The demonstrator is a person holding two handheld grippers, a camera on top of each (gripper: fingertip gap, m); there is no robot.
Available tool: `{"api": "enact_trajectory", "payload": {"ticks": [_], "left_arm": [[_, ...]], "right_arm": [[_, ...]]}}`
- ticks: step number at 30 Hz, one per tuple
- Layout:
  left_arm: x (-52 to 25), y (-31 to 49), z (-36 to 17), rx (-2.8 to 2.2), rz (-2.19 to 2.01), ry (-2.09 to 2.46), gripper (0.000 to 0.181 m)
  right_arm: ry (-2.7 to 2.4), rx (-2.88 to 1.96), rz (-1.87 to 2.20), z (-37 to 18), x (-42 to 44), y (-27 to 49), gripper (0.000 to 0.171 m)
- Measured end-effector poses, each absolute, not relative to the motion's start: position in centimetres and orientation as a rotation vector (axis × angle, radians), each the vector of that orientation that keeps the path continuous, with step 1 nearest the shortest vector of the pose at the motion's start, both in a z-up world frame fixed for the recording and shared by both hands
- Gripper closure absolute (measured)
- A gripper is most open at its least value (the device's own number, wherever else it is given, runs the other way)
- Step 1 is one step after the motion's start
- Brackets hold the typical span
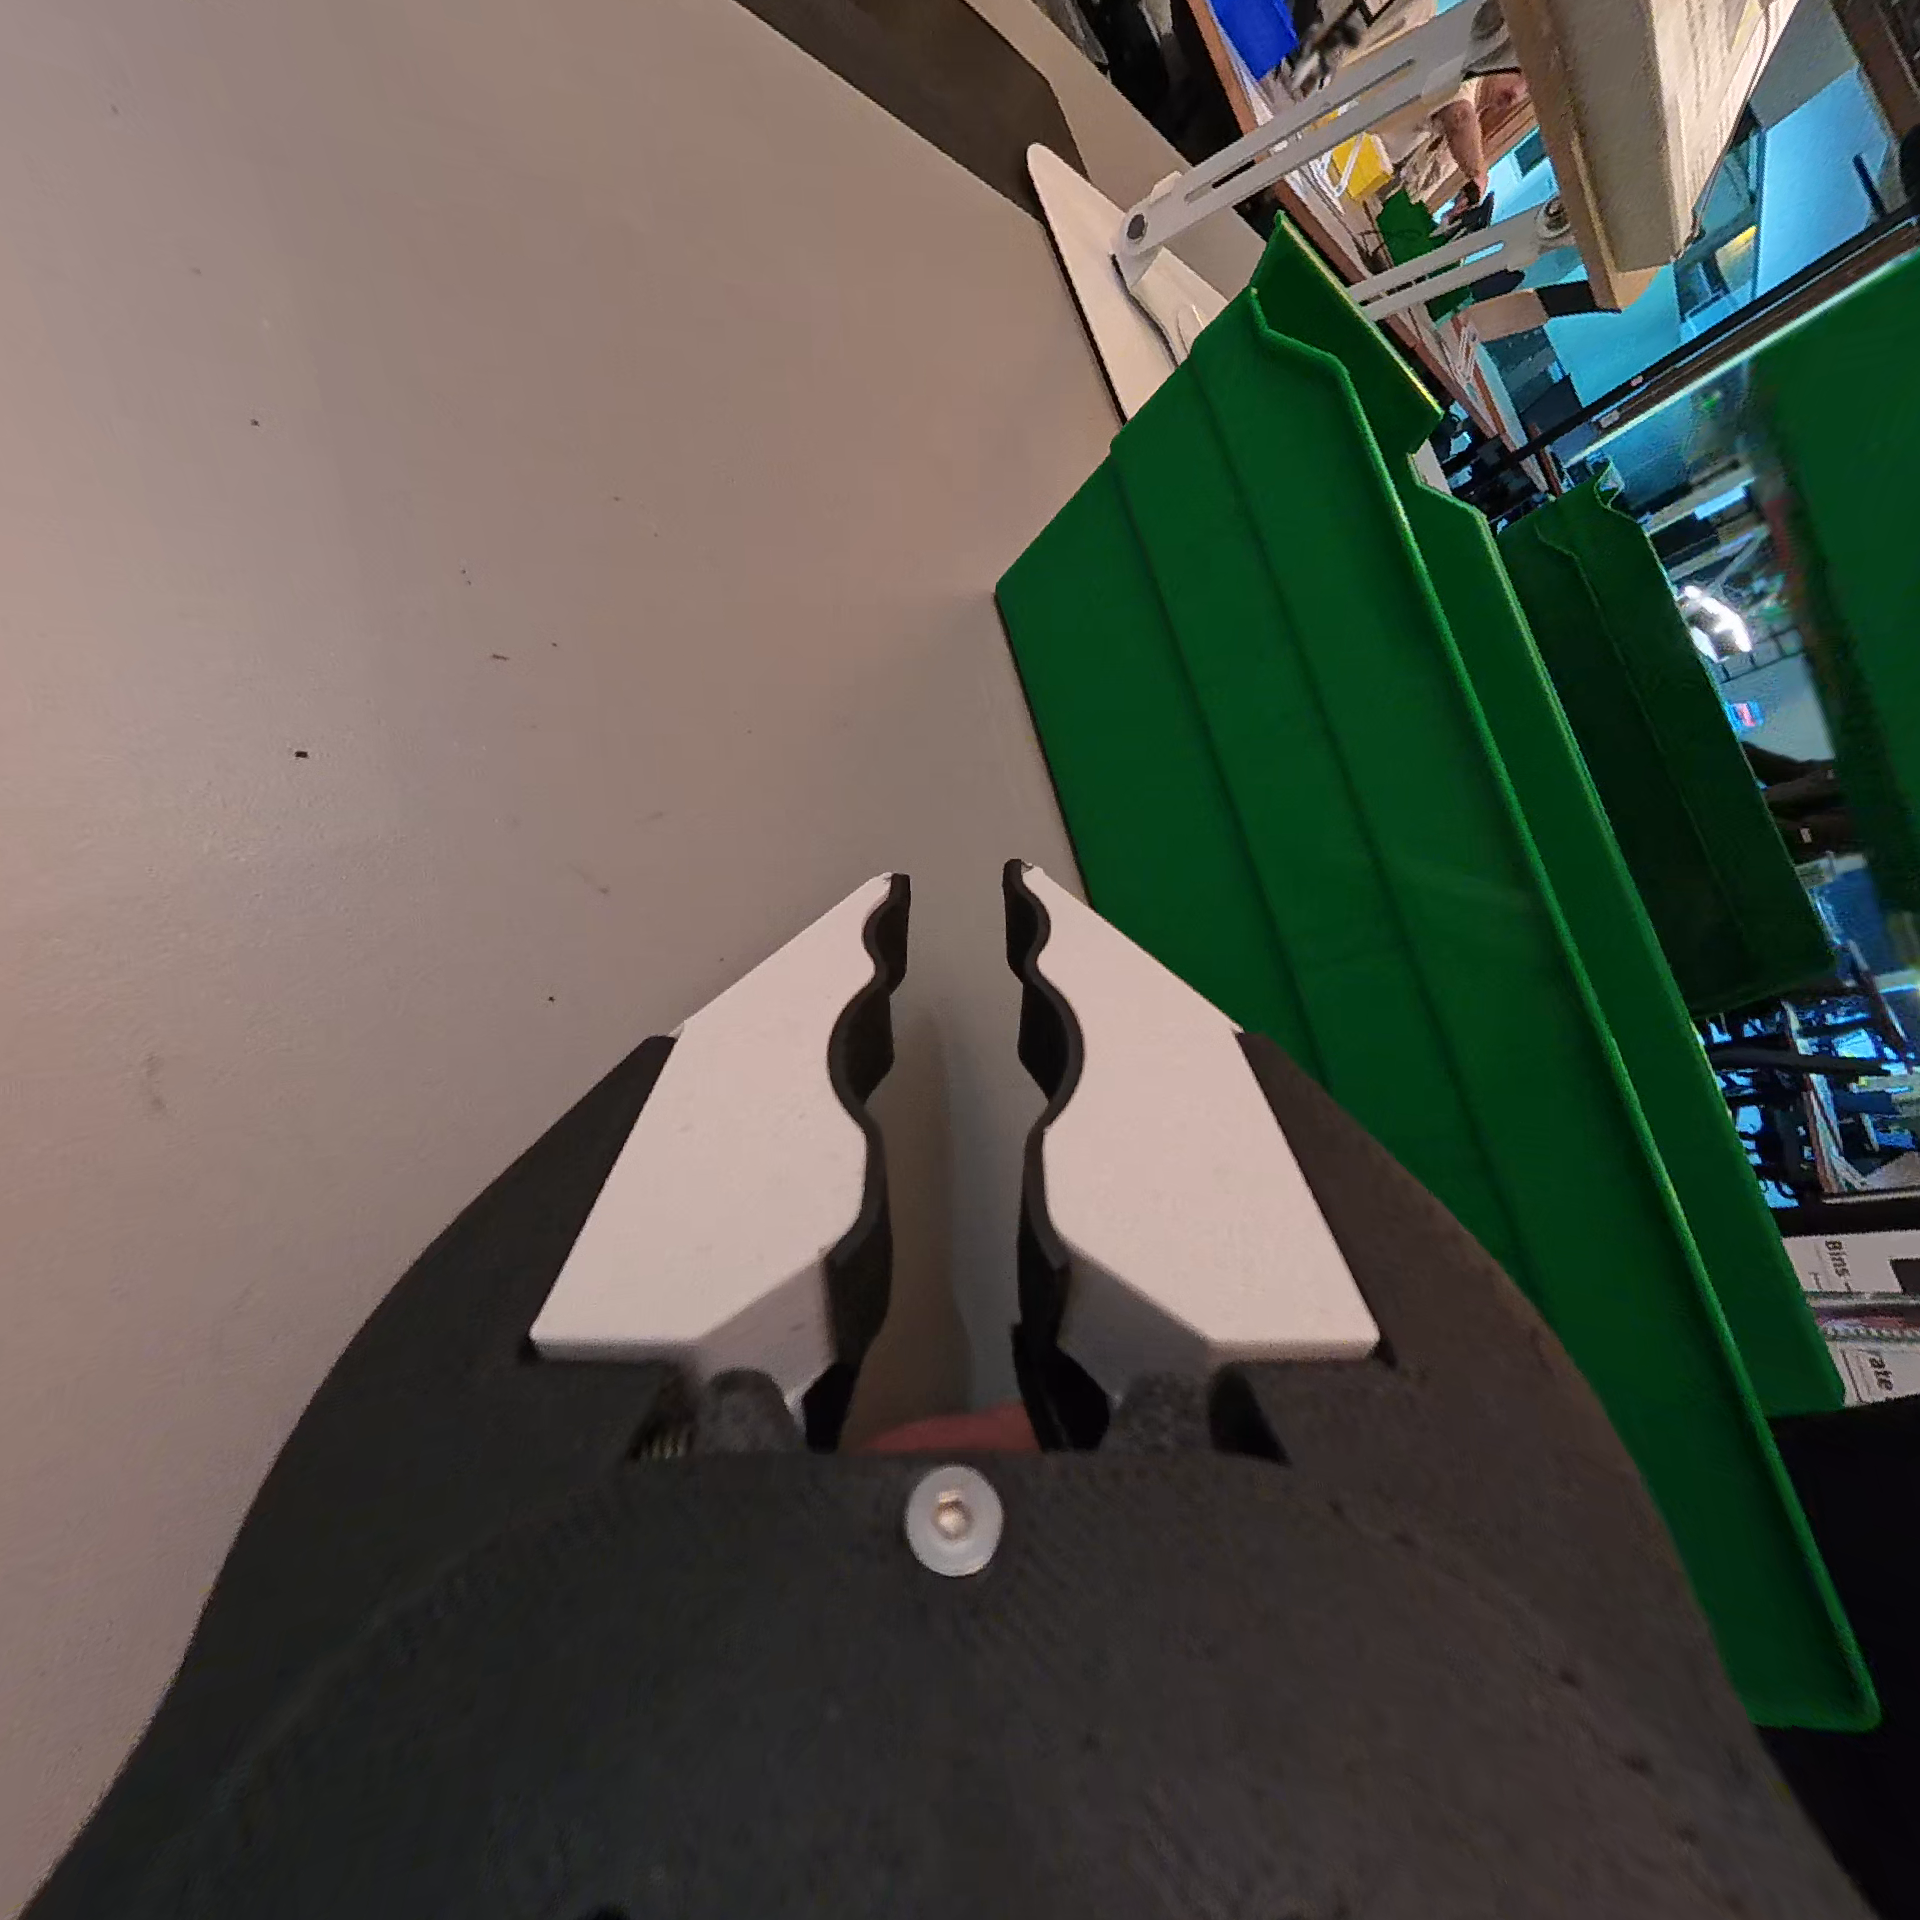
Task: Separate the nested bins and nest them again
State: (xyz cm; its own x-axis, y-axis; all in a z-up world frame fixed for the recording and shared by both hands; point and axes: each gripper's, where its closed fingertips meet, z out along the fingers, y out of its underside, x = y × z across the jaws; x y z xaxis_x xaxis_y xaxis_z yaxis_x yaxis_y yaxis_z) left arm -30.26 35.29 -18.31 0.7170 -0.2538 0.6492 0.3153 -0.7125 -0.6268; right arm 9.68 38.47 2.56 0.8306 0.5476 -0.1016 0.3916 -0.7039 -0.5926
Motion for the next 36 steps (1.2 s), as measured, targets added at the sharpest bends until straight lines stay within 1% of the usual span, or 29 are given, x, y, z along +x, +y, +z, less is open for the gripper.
{"api": "enact_trajectory", "payload": {"ticks": [2, 4, 9, 15, 20, 23, 28, 33, 36], "left_arm": [[-30.3, 35.3, -18.3, -2.160, -0.953, -0.042, 0.165], [-30.3, 35.3, -18.3, -2.159, -0.951, -0.044, 0.165], [-30.3, 35.3, -18.3, -2.155, -0.945, -0.044, 0.165], [-30.3, 35.2, -18.3, -2.148, -0.935, -0.040, 0.166], [-30.3, 35.2, -18.2, -2.142, -0.937, -0.043, 0.166], [-30.4, 35.2, -18.2, -2.137, -0.947, -0.048, 0.166], [-30.4, 35.2, -18.2, -2.137, -0.942, -0.043, 0.166], [-30.3, 35.2, -18.2, -2.134, -0.943, -0.040, 0.166], [-30.4, 35.3, -18.2, -2.129, -0.952, -0.045, 0.167]], "right_arm": [[-0.682, -2.424, 0.295, 3.8, 12.7, 39.3, 0.061], [-0.685, -2.437, 0.253, 3.9, 15.3, 39.8, 0.062], [-0.728, -2.491, 0.207, 1.0, 18.6, 40.3, 0.061], [-0.793, -2.525, 0.229, -2.7, 18.3, 40.4, 0.060], [-0.780, -2.529, 0.254, -4.8, 18.6, 40.9, 0.059], [-0.760, -2.550, 0.281, -7.0, 18.7, 41.0, 0.055], [-0.717, -2.535, 0.291, -8.4, 18.6, 41.6, 0.049], [-0.719, -2.493, 0.269, -8.8, 18.6, 41.5, 0.049], [-0.703, -2.506, 0.262, -9.0, 18.9, 41.7, 0.041]]}}
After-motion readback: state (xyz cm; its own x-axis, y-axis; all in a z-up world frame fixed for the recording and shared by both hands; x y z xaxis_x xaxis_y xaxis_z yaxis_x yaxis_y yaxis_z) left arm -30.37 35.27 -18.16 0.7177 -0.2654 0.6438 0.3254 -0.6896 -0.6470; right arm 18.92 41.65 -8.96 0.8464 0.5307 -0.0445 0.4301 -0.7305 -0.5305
